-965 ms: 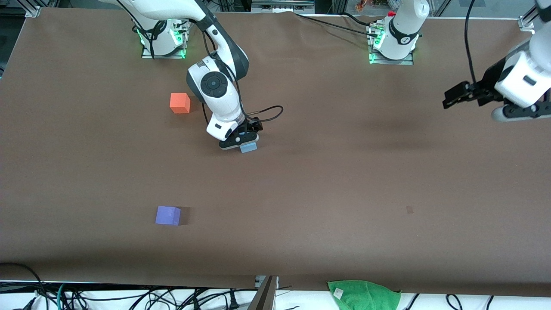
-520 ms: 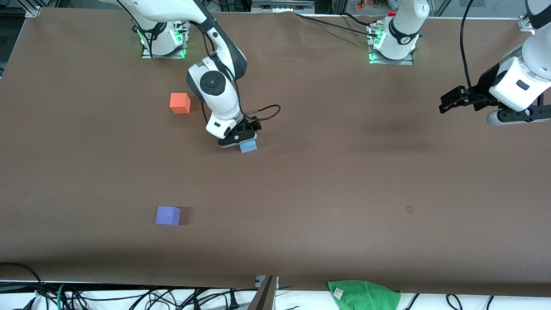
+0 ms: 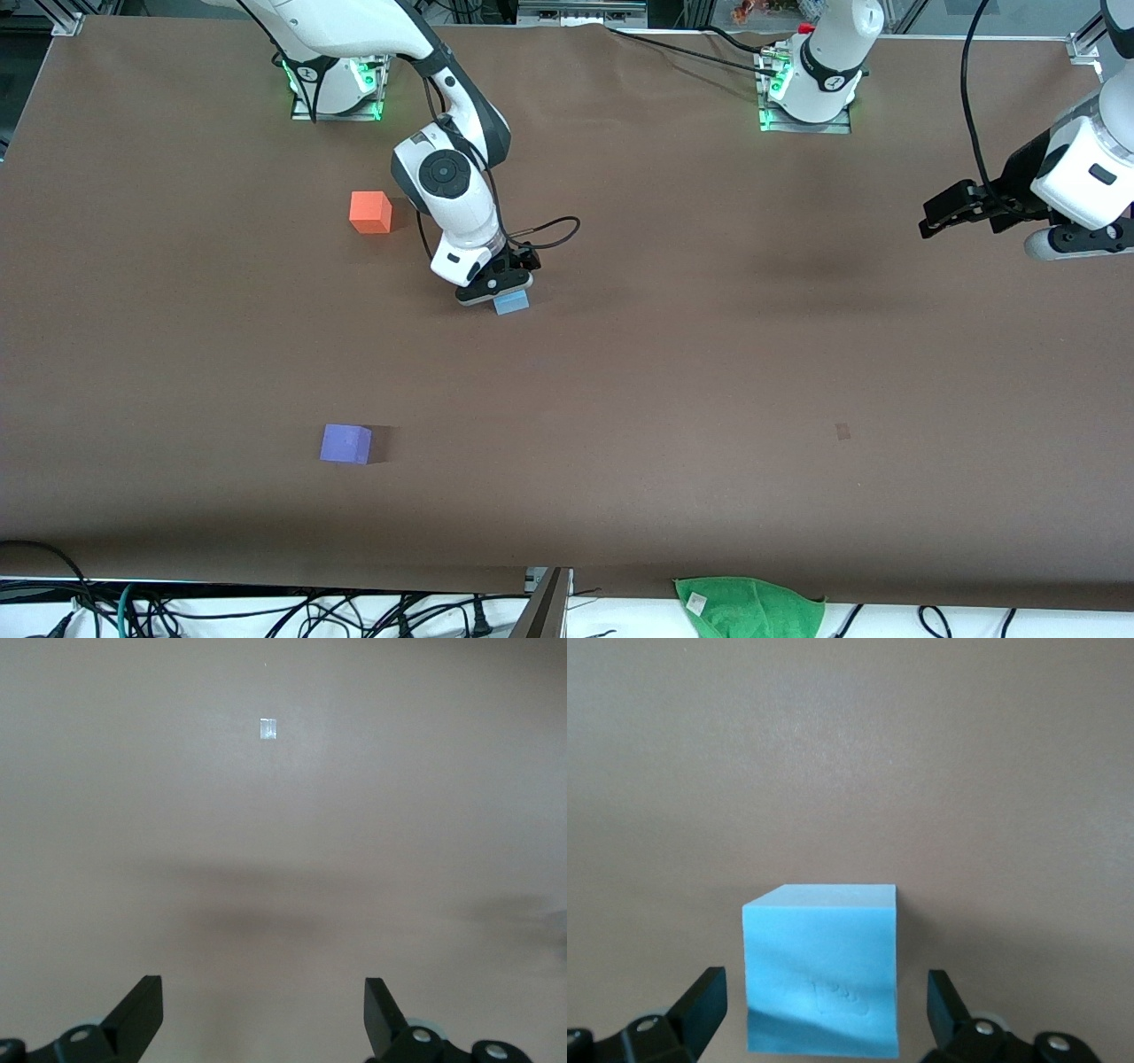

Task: Place blue block between orange and purple blocks
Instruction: 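Close the right gripper around the blue cube, then carry the blue cube with the right gripper between orange and purple cubes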

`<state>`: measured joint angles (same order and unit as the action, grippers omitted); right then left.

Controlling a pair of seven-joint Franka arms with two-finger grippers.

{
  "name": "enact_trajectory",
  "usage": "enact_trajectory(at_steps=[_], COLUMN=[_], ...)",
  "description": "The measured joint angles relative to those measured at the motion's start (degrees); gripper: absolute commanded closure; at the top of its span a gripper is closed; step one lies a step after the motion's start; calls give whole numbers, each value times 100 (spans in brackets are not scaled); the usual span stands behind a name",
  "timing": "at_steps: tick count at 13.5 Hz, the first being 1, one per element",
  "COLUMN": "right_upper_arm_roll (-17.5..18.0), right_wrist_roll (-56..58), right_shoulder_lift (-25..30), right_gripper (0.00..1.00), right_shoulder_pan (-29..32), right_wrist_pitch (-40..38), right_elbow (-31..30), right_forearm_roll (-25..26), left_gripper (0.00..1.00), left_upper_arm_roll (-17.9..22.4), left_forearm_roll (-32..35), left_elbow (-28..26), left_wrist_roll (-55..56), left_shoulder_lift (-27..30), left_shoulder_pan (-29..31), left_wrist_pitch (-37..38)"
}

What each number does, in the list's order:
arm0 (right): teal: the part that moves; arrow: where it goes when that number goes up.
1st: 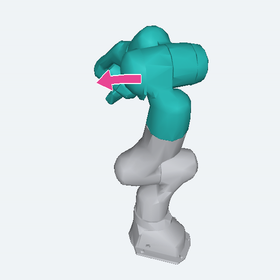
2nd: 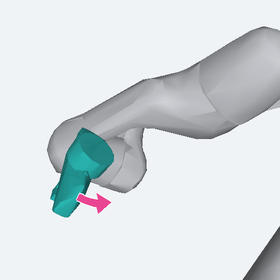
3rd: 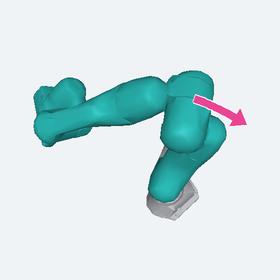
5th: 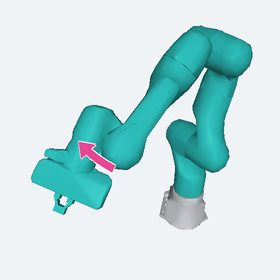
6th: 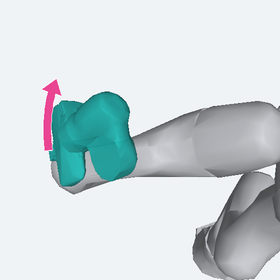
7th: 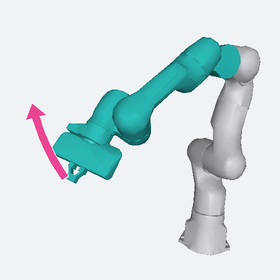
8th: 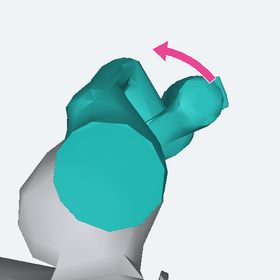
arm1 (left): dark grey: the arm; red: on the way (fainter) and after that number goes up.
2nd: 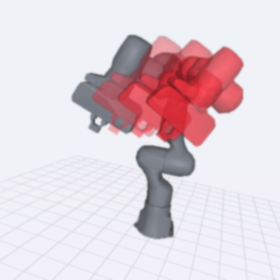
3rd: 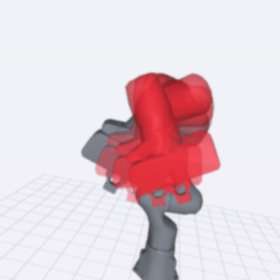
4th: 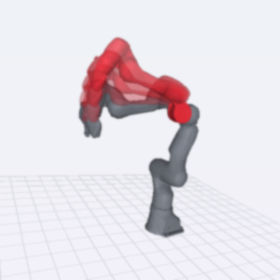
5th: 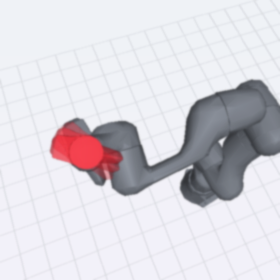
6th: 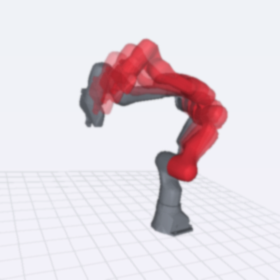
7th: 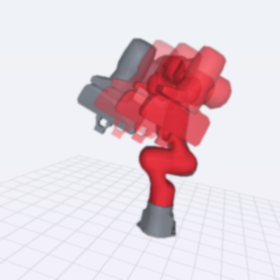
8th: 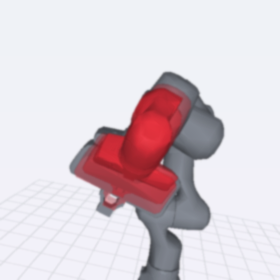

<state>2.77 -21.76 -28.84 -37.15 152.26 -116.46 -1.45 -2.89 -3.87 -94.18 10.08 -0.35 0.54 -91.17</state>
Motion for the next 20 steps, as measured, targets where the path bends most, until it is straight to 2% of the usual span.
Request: enact_trajectory(at_steps=[2, 3, 4, 5, 7, 8, 11, 13, 17, 20], right_upper_arm_roll=[-4, -5, -6, -7, -8, -9, -60, -277, -944, -1411], right_wrist_roll=[0, 0, 0, 0, 1, 1, 1, 12, 233, 485], right_shoulder_lift=[-32, -41, -51, -61, -73, -73, -74, -73, 7, 135], right_gripper=[0, 6, 23, 36, 54, 60, 62, 62, 62, 62], right_shoulder_pan=[-6, -7, -8, -9, -11, -11, -17, -21, -4, 157], right_wrist_pitch=[10, 13, 18, 23, 40, 44, 39, -160, -1730, -2309], right_elbow=[0, 1, 4, 11, 41, 66, 161, 320, 1161, 1340], right_forearm_roll=[170, 243, 279, 289, 304, 306, 313, 366, 372, 253], left_gripper=[0, 0, 0, 0, 0, 0, 0, 0, 0, 0], left_upper_arm_roll=[-1, -5, -14, -19, -20, -29, -58, -50, -33, -33], left_forearm_roll=[0, 0, 0, 0, 0, 0, 0, 0, 0, 0], left_elbow=[9, 14, 46, 107, 197, 220, 252, 303, 399, 400], left_wrist_roll=[-14, -15, -16, -17, -20, -20, -20, -20, -20, -20], left_shoulder_lift=[-6, -28, -69, -122, -207, -246, -334, -344, -345, -357], left_shoulder_pan=[0, 0, 0, 0, 0, -2, -16, -10, -5, -5], left_wrist_pitch=[0, -3, -9, -10, -10, -10, -10, -15, -15, -15])
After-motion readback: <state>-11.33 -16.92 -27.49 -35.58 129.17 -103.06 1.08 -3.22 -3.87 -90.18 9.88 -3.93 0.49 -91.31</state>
